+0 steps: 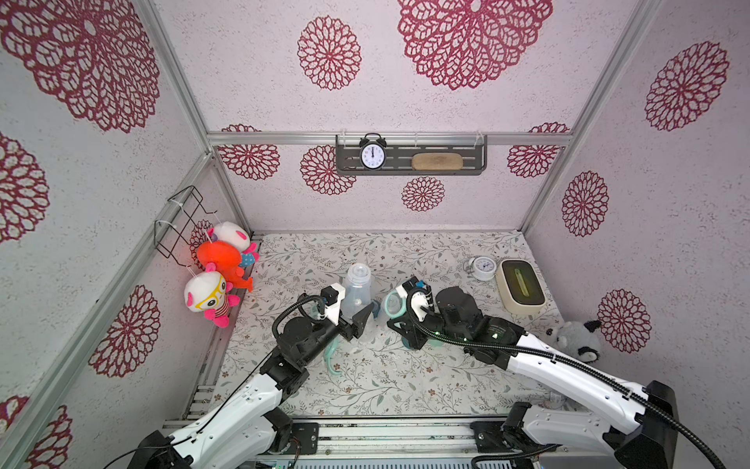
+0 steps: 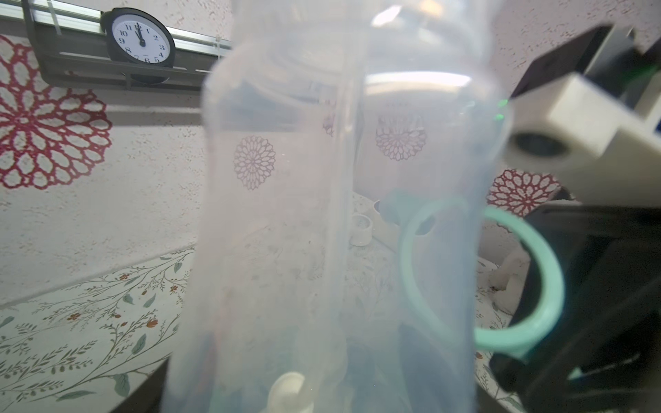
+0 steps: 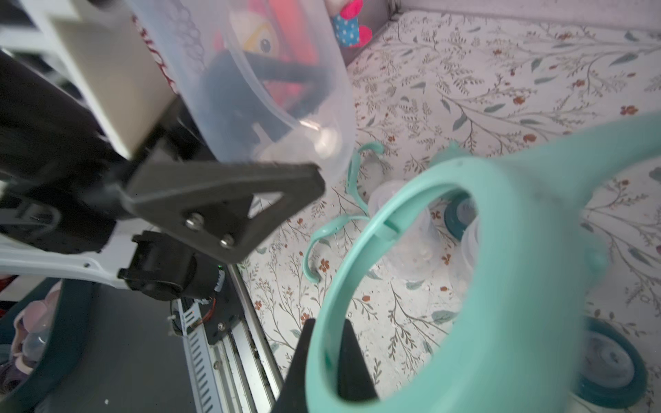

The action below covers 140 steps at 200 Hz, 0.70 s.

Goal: Assemble the baby bottles
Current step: Pick up the handle at the center of the board.

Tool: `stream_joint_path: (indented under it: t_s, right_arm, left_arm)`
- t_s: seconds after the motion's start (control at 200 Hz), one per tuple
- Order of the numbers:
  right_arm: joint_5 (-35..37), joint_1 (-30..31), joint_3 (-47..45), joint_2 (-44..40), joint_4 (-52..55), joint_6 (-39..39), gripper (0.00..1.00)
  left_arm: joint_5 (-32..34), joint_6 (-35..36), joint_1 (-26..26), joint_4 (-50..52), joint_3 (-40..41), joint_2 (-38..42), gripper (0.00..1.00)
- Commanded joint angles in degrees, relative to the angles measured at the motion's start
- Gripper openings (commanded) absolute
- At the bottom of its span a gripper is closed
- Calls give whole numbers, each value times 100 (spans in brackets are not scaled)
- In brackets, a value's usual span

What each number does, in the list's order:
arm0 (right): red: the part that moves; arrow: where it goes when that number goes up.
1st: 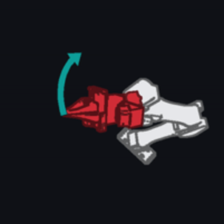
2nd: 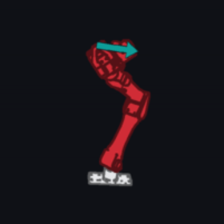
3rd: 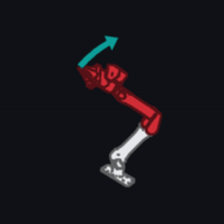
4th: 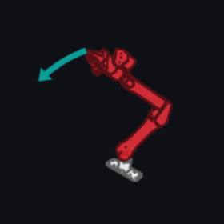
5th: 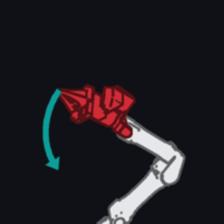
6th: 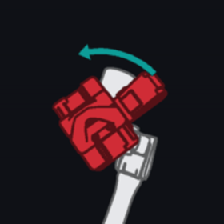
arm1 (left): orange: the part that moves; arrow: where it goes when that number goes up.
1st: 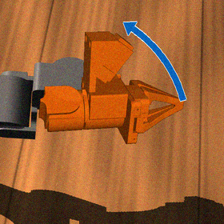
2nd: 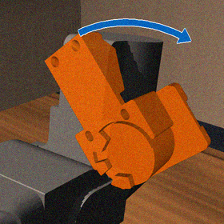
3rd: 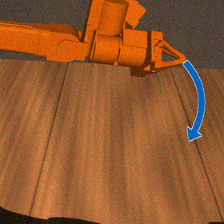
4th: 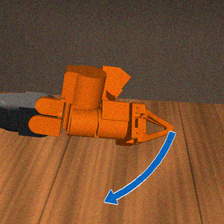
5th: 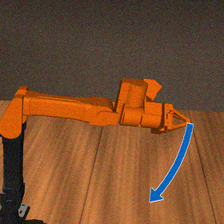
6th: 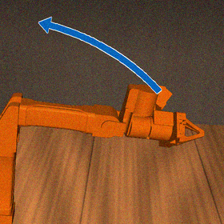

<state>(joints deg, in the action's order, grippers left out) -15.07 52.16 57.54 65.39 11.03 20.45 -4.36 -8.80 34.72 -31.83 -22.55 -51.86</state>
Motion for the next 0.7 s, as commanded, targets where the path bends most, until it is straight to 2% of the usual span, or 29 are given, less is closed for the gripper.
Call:
stream_joint_path:
  t_s: [0.0,0.315,0.696]
  right_arm:
    - [-286,-86,522,-148,-9,340,0]
    - [-723,-246,1258,53,-731,874,0]
    - [-1321,-267,1002,525,-3217,2427,0]
  left_arm:
    - [157,167,-24,-649,-62,-149,0]
    - [68,256,-35,-1028,-287,-593,0]
    - [-79,115,-38,-1660,-472,-1116,0]
